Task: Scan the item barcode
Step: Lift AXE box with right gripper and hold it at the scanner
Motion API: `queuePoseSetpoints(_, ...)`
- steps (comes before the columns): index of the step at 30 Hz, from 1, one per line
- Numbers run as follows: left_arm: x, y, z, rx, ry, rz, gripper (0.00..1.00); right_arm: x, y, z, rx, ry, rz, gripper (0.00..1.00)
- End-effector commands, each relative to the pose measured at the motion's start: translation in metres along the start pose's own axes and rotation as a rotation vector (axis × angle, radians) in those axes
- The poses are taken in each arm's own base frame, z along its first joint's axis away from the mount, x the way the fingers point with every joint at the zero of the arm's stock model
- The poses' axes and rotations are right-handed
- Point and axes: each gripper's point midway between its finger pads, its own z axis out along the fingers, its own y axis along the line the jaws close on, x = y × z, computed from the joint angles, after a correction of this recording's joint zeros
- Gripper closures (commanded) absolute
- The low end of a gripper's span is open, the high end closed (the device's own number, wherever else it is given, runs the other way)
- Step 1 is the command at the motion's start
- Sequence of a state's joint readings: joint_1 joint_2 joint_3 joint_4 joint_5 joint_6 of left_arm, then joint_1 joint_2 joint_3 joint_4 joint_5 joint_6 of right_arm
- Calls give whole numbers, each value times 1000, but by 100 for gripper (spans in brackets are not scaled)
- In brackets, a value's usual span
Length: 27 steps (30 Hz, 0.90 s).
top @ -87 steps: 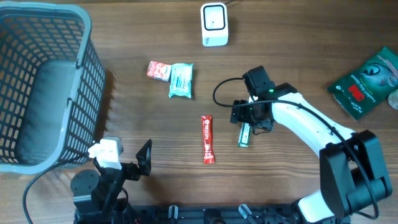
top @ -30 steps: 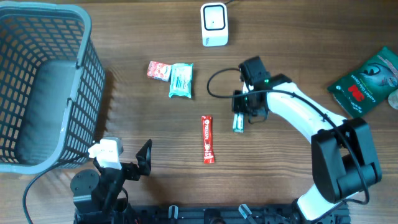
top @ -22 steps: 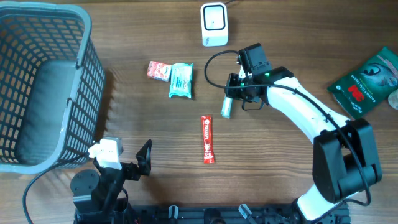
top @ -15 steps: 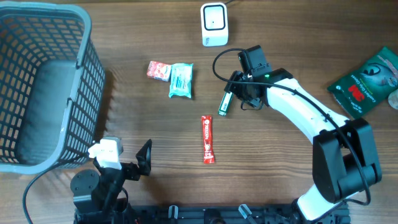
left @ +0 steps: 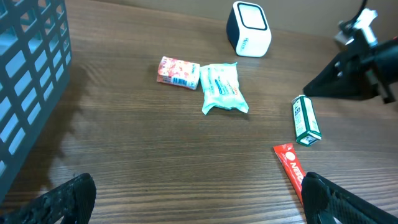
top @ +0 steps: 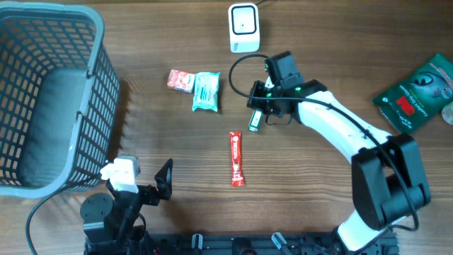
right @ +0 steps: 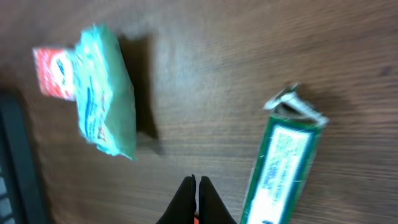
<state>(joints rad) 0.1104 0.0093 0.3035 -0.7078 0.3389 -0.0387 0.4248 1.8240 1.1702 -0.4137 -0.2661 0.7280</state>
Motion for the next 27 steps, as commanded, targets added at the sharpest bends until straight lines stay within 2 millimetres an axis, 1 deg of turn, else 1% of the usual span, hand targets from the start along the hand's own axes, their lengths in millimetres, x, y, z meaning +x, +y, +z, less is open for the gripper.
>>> queuePoseSetpoints(1, 0, 0, 0, 4, -2, 15, 0, 22, -14, 30, 37, 91, -12, 95)
queuePoseSetpoints(3, 0, 0, 0, 4, -2, 15, 0, 28, -24, 33, 78, 113, -2, 95)
queuePoseSetpoints(6, 0, 0, 0, 4, -2, 15, 0, 32, -49, 28, 201, 109, 11, 96)
queuePoseSetpoints(10, 0, 0, 0, 4, -2, 15, 0, 40, -59, 21, 239, 149, 30, 96)
queuePoseSetpoints(14, 0, 0, 0, 4, -2, 15, 0, 39, -58, 10, 236, 154, -22, 96)
queuePoseSetpoints(17, 0, 0, 0, 4, -2, 15, 0, 30, -57, -3, 229, 130, -28, 95)
queuePoseSetpoints(20, 0, 0, 0, 4, -2, 15, 0, 10, -70, -19, 260, 69, -18, 96)
queuePoseSetpoints(24, 0, 0, 0, 4, -2, 15, 0, -1, -87, -26, 276, 57, 7, 96)
queuePoseSetpoints(27, 1, 0, 0, 4, -1, 15, 0, -6, -93, -29, 277, 55, -23, 95)
